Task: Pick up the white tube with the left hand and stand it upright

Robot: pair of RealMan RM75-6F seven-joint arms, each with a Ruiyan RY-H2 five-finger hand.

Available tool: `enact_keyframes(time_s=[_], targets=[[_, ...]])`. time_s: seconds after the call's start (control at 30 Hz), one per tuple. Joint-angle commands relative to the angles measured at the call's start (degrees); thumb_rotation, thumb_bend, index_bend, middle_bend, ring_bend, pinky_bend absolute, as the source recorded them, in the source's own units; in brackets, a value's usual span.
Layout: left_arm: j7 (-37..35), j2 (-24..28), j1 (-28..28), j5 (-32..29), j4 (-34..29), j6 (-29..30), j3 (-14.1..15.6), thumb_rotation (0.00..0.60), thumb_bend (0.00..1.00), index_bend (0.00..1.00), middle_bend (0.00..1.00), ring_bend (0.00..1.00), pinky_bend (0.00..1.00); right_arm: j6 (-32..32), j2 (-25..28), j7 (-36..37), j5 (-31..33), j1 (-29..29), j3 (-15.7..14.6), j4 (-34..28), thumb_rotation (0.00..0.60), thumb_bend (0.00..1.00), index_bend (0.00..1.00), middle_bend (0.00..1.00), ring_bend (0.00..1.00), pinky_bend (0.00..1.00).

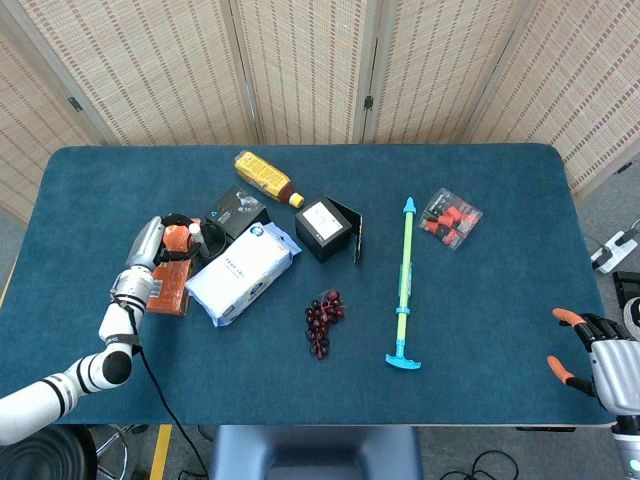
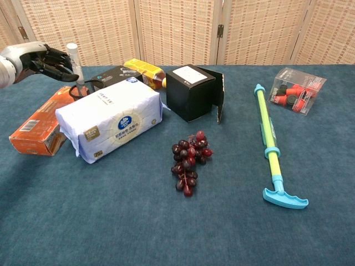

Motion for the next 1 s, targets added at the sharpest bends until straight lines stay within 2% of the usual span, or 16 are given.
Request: enact_keyframes(time_s=[0.03, 0.1, 0.17, 0.27, 0.43, 0.6, 0.8, 1.0], targets=[[1.13, -0.37, -0.15, 0.27, 0.52, 0.28, 0.49, 0.600, 0.48, 0.44, 0.31, 0.23, 0.18, 0.07, 0.02, 0.00, -0.02, -0.02, 0.02, 0.00, 0.600, 0.18, 0.26, 0.36, 0.26, 0.30], [2.48, -0.01, 0.07, 0.82, 0.45, 1.22, 0.86, 0.600, 0.45, 0.22, 0.20, 0.15, 0.17, 0.14, 0.07, 0.01, 0.01, -0.06, 0.05, 0.01, 0.600, 0.18, 0.26, 0.36, 0.26, 0.30], [3.76, 0.83, 0.58, 1.53, -0.20, 2.41, 1.22, 0.600, 0.43, 0.10, 0.14, 0.10, 0.17, 0.21, 0.15, 0.02, 0.04, -0.09, 0.10, 0.00, 0.600, 0.18, 0.26, 0.36, 0.26, 0.30], [4.93, 3.08, 1.86, 2.50, -2.47, 4.21, 1.51, 0.600, 0.42, 0.07, 0.12, 0.08, 0.16, 0.23, 0.21, 0.21, 0.12, -0.04, 0.24, 0.07, 0.600, 0.18, 0.26, 0.36, 0.26, 0.30], [7.08, 6.69, 5.42, 5.00, -6.05, 11.08, 2.05, 0.600, 0.41, 0.07, 0.13, 0.08, 0.16, -0.23, 0.50, 0.39, 0.21, 0.41, 0.54, 0.18, 0.600, 0.18, 0.26, 0.36, 0.26, 0.30], [13.14, 10.00, 9.98, 6.57, -8.64, 19.19, 4.30, 0.600, 0.41, 0.14, 0.16, 0.10, 0.16, -1.68, 1.92, 1.86, 0.08, 1.70, 1.04, -0.58, 0.600, 0.18, 0.26, 0.36, 0.26, 0.30], [18.32, 12.79, 16.93, 11.07, -13.56, 29.40, 8.88, 0.600, 0.42, 0.21, 0.19, 0.12, 0.16, -5.23, 4.12, 6.20, 0.48, 4.09, 1.66, -1.89, 0.600, 0.18, 0.26, 0.37, 0.26, 0.30], [22.37, 16.29, 23.79, 17.33, -20.87, 37.43, 14.54, 0.600, 0.41, 0.24, 0.20, 0.13, 0.16, -7.14, 4.48, 6.76, 0.11, 6.09, 2.13, -2.17, 0.600, 0.18, 0.26, 0.37, 0.26, 0.30]])
